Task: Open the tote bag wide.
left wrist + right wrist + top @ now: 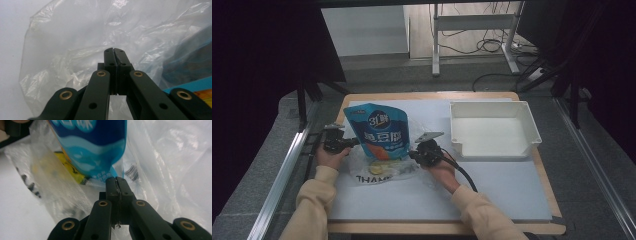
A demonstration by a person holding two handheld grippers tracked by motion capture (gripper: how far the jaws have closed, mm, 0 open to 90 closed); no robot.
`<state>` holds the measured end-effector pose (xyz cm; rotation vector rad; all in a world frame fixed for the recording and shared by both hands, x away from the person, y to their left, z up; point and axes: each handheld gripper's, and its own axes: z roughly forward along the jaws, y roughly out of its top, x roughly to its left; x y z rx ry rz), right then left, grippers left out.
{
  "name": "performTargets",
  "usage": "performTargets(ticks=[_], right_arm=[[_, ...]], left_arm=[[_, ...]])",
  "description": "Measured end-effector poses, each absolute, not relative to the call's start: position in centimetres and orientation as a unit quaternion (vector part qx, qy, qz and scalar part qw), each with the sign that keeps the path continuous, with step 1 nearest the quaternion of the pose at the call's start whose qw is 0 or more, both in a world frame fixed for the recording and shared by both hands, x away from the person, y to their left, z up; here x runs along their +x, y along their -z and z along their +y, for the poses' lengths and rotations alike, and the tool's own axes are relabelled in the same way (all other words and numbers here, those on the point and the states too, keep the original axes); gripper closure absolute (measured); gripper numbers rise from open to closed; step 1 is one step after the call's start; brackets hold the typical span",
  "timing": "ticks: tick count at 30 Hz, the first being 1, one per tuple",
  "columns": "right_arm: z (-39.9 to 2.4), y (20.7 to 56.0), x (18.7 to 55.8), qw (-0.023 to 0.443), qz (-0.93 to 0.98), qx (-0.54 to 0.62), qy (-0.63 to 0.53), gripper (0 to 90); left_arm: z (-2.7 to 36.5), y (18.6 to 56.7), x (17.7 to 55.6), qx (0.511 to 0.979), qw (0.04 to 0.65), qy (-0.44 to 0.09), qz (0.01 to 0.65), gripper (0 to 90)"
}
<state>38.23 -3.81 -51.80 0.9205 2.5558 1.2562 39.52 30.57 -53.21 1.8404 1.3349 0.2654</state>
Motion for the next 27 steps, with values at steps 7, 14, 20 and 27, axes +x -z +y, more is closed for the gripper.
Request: performTargets(ticks=[7,14,20,27], right_arm=[[-3.6,52.8,38.5,0.079,0.859,0.305,-0.404,88.7],[-3.9,53.7,37.7,0.074,0.873,0.295,-0.382,88.8],[-4.6,53.7,36.9,0.061,0.878,0.276,-0.385,89.0],[-5.6,53.8,35.7,0.047,0.882,0.262,-0.39,89.2]], left_arm=[[30.2,54.1,39.8,0.743,0.399,-0.112,0.525,89.7],[30.2,55.2,40.9,0.745,0.388,-0.115,0.53,89.8],[30.6,55.3,42.0,0.743,0.39,-0.122,0.529,90.0],[30.8,55.4,42.9,0.739,0.393,-0.123,0.534,90.0]])
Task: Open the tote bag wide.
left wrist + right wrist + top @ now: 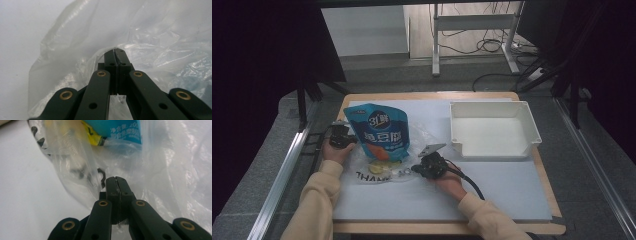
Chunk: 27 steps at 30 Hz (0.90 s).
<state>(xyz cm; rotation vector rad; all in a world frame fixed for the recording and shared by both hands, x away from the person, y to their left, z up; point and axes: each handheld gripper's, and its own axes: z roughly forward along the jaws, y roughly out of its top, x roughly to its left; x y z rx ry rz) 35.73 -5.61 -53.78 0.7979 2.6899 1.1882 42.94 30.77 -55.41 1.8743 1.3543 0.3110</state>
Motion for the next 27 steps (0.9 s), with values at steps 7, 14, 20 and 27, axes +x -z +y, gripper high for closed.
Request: performTargets(ticks=[7,14,20,27], right_arm=[[-5.7,53.7,35.6,0.045,0.882,0.259,-0.392,89.1],[-6.3,50.7,35.6,0.069,0.858,0.262,-0.437,89.1],[-7.2,48.5,36.3,0.096,0.833,0.289,-0.462,89.1],[-7.0,47.5,37.1,0.119,0.818,0.308,-0.47,89.0]], left_arm=[[30.8,54.5,42.2,0.73,0.41,-0.126,0.531,90.0],[31.4,51.5,39.7,0.715,0.45,-0.14,0.517,89.9],[31.3,49.2,37.1,0.714,0.471,-0.145,0.498,90.0],[30.5,47.1,33.7,0.726,0.479,-0.163,0.466,90.0]])
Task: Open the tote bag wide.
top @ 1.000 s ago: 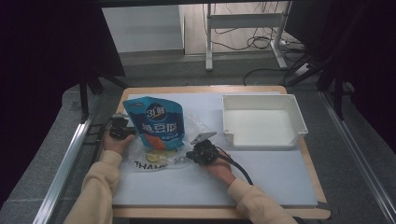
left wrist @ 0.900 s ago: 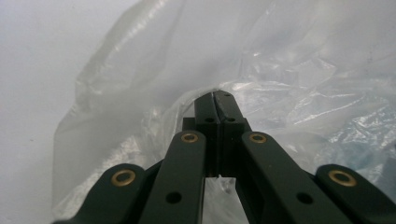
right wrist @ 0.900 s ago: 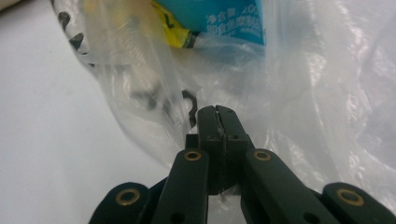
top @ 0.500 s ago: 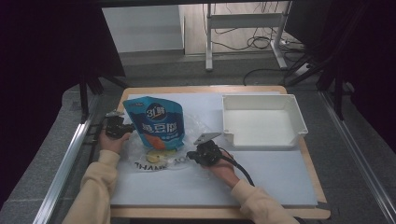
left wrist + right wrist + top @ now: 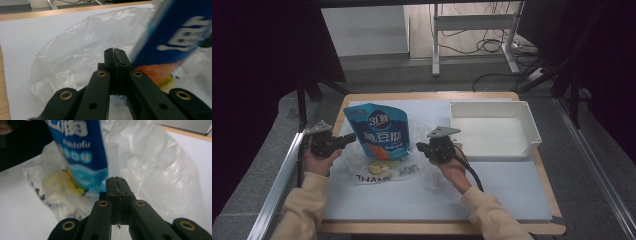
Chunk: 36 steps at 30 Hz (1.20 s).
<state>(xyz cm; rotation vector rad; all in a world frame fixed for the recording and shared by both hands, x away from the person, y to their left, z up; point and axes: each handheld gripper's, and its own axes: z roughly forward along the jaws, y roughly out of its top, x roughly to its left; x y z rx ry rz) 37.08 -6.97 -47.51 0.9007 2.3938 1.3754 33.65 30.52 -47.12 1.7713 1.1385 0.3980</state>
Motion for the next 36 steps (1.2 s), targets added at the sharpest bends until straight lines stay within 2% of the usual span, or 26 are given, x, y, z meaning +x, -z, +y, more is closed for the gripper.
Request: performTargets(ticks=[5,14,20,28,36], right_arm=[[-6.1,47.9,37.9,0.134,0.818,0.328,-0.453,89.0],[-4.7,51.2,39.5,0.15,0.799,0.396,-0.426,89.0],[-4.3,53.1,40.6,0.178,0.782,0.436,-0.409,89.0],[-4.5,53.9,41.0,0.201,0.769,0.458,-0.399,89.0],[-4.6,54.1,41.6,0.181,0.772,0.473,-0.385,88.9]], left_arm=[[29.7,47.2,32.4,0.738,0.469,-0.155,0.459,90.0],[28.7,51.8,31.8,0.769,0.417,-0.105,0.473,90.0],[28.0,53.7,31.8,0.788,0.39,-0.075,0.47,90.0],[27.9,54.6,31.5,0.797,0.379,-0.055,0.468,90.0],[27.9,54.6,31.4,0.796,0.378,-0.057,0.468,90.0]])
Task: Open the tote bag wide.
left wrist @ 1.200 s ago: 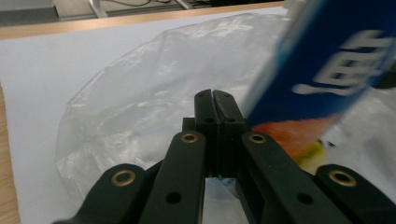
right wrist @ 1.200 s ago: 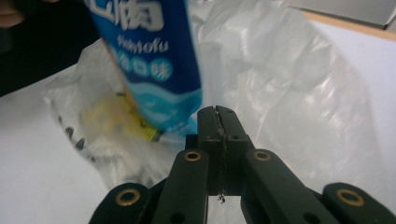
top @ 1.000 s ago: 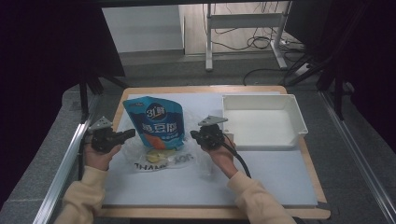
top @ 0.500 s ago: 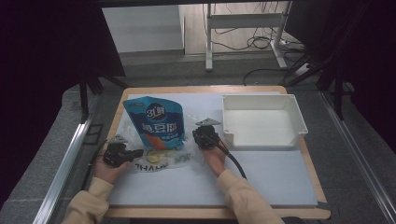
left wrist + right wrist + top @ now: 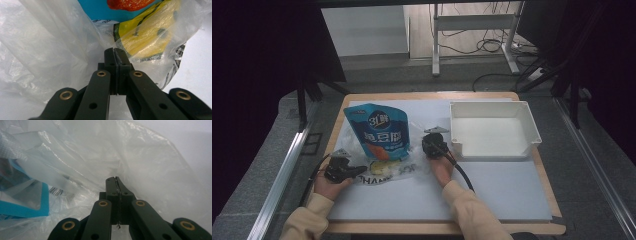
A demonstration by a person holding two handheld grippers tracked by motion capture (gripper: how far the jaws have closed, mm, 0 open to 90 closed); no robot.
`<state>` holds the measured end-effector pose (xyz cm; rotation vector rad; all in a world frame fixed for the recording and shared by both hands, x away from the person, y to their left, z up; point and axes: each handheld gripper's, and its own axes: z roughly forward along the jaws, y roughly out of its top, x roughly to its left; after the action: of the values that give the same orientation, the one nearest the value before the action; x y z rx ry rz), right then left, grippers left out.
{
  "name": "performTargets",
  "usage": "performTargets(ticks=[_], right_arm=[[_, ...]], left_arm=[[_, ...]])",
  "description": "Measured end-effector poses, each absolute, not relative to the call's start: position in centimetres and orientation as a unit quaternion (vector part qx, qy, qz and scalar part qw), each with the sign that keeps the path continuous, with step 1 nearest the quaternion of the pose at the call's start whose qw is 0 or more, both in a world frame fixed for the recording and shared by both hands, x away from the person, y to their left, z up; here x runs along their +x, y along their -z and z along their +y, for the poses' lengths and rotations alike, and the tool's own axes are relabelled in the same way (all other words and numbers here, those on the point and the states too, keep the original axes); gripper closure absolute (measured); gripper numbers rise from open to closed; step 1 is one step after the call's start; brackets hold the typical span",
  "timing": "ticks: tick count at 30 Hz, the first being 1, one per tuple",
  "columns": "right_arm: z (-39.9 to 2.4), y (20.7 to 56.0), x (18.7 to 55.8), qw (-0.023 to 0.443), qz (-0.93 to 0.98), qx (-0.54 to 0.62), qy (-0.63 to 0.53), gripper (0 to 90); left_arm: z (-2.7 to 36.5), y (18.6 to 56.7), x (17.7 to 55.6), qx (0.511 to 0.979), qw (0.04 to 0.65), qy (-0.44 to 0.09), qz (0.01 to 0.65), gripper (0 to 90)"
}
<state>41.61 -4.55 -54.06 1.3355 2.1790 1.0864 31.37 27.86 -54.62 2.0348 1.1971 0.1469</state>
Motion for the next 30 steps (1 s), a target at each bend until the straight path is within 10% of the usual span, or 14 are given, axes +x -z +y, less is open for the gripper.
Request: performTargets(ticks=[21,30], right_arm=[[-7.4,48.2,36.9,0.178,0.773,0.369,-0.485,88.9],[-10.8,47.3,35.6,0.133,0.782,0.328,-0.513,83.8]], left_arm=[[29.1,50.5,29.0,0.739,0.47,-0.132,0.464,87.5],[29.3,49.8,27.3,0.72,0.475,-0.161,0.479,70.4]])
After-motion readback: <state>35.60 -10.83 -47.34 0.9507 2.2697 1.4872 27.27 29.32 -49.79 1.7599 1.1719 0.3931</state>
